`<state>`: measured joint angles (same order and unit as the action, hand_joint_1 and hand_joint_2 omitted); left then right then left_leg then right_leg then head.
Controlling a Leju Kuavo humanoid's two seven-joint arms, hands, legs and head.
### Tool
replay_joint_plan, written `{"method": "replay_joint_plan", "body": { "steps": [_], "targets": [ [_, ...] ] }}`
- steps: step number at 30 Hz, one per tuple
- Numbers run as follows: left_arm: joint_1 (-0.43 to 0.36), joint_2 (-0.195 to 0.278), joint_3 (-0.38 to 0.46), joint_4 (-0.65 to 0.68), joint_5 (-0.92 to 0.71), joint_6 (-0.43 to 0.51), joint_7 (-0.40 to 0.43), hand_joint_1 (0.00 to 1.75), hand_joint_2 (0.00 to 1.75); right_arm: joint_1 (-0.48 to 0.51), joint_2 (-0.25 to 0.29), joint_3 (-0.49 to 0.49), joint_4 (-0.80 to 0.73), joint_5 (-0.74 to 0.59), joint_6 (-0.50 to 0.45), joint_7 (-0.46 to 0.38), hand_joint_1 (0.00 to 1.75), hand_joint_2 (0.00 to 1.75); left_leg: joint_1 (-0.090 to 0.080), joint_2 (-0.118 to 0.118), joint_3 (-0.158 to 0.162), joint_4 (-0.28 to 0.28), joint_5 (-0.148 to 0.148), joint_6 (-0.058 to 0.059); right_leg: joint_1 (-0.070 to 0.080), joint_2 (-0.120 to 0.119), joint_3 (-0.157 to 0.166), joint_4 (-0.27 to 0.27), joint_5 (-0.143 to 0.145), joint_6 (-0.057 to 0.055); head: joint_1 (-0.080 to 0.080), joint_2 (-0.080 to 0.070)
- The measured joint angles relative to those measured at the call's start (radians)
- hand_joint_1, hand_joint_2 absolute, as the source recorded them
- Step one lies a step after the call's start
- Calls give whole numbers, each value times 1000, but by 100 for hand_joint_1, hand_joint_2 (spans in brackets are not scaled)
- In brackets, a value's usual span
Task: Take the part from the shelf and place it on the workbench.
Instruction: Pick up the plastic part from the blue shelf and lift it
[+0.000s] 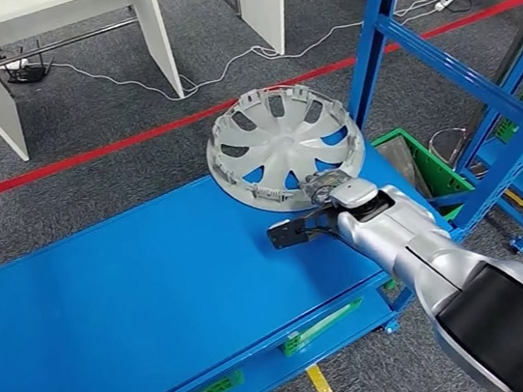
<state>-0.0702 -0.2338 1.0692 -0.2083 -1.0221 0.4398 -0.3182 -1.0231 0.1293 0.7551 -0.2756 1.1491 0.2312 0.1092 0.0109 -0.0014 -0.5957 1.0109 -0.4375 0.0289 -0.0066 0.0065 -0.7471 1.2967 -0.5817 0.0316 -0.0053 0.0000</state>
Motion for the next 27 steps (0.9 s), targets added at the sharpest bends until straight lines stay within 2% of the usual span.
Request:
{"method": "replay_joint_plan", "body": {
  "steps": [1, 2, 4, 5, 6, 9, 10, 11, 13, 15, 18, 19, 21, 23, 25, 27],
  "targets": [
    [0, 0, 1, 0, 1, 0, 0, 0, 0, -1, 0, 0, 0, 1, 10, -5, 0, 175, 0, 0, 1, 0, 0, 0, 0, 0, -1, 3, 10, -1, 0, 0],
    [0, 0, 1, 0, 2, 0, -1, 0, 0, -3, 0, 1, 0, 1, 16, -7, 0, 175, -1, -1, 2, 1, 0, 0, 0, 0, 18, -35, 37, -4, 0, 0],
    [0, 0, 1, 0, 2, 0, -1, 0, 0, -9, 0, 1, 0, 1, 24, -10, 0, 175, -3, -3, 5, 2, -2, -3, 2, -2, 92, -178, 100, -13, 0, 0],
    [0, 0, 2, 0, 2, 0, -2, 0, 0, -13, 1, 1, 0, 1, 28, -10, 0, 175, -5, -3, 4, 3, -3, -7, 3, -2, 124, -237, 117, -17, 0, 0],
    [0, 0, 2, 0, 3, 0, -3, 0, 0, -15, 3, 1, 0, 1, 32, -11, 0, 175, -6, -4, 2, 4, -4, -12, 4, -2, 143, -273, 123, -21, -1, 0],
    [-1, 0, 3, 0, 3, 0, -5, 0, 0, -21, 8, 2, 0, -1, 55, -21, 0, 175, -5, -4, 1, 4, -4, -28, 4, -1, 153, -289, 124, -30, -1, 0],
    [-1, 0, 3, 0, 4, 0, -7, 0, 0, -25, 10, 2, 0, -2, 68, -26, 0, 175, -5, -3, -2, 14, -13, -34, 2, -2, 156, -292, 126, -35, -2, 0],
    [-1, 0, 4, 0, 5, 0, -8, 0, 0, -29, 12, 2, 0, -4, 82, -33, 0, 175, -4, -3, -12, 41, -32, -40, -1, -3, 158, -295, 128, -39, -3, 0],
    [0, 1, 4, 0, 7, 0, -11, 0, 0, -33, 16, 2, 0, -9, 104, -43, 0, 175, -1, -2, -55, 144, -90, -51, -3, -4, 160, -297, 128, -44, -4, 0],
    [0, 2, 5, 0, 7, 0, -11, 0, 0, -34, 18, 2, 1, -11, 114, -48, 0, 175, 1, -2, -88, 218, -126, -55, -3, -4, 160, -297, 128, -46, -4, 0],
    [0, 3, 5, 0, 7, 0, -12, 0, 0, -34, 18, 2, 1, -12, 118, -50, 0, 175, 1, -2, -100, 246, -135, -57, -3, -4, 159, -297, 128, -46, -4, 0],
    [0, 3, 6, 0, 7, 0, -12, 0, 0, -34, 18, 2, 1, -12, 129, -54, 0, 175, 1, -2, -106, 257, -129, -58, -3, -4, 160, -297, 127, -46, -4, 0],
    [0, 6, 10, 0, 8, 0, -12, 0, 0, -41, 21, 2, 1, -16, 161, -67, 0, 175, 4, -2, -59, 149, -65, -58, -1, 0, 160, -290, 122, -39, -4, 0],
    [0, 8, 13, 0, 8, 0, -15, 0, 0, -47, 24, 2, 1, -17, 187, -80, 0, 175, 4, -2, -3, 17, -6, -49, 3, 3, 156, -285, 118, -28, -4, 0],
    [0, 8, 14, 0, 10, 0, -18, 0, 0, -49, 24, 3, 1, -17, 198, -88, 0, 175, 3, -1, -4, 12, -7, -34, 2, 3, 152, -285, 118, -18, -4, 0],
    [-1, 8, 16, 0, 11, 0, -20, 0, 0, -51, 23, 5, 1, -17, 210, -97, 0, 175, 4, 0, -1, 7, -5, -20, -1, 2, 136, -258, 98, -9, -2, 0]
  ]
}}
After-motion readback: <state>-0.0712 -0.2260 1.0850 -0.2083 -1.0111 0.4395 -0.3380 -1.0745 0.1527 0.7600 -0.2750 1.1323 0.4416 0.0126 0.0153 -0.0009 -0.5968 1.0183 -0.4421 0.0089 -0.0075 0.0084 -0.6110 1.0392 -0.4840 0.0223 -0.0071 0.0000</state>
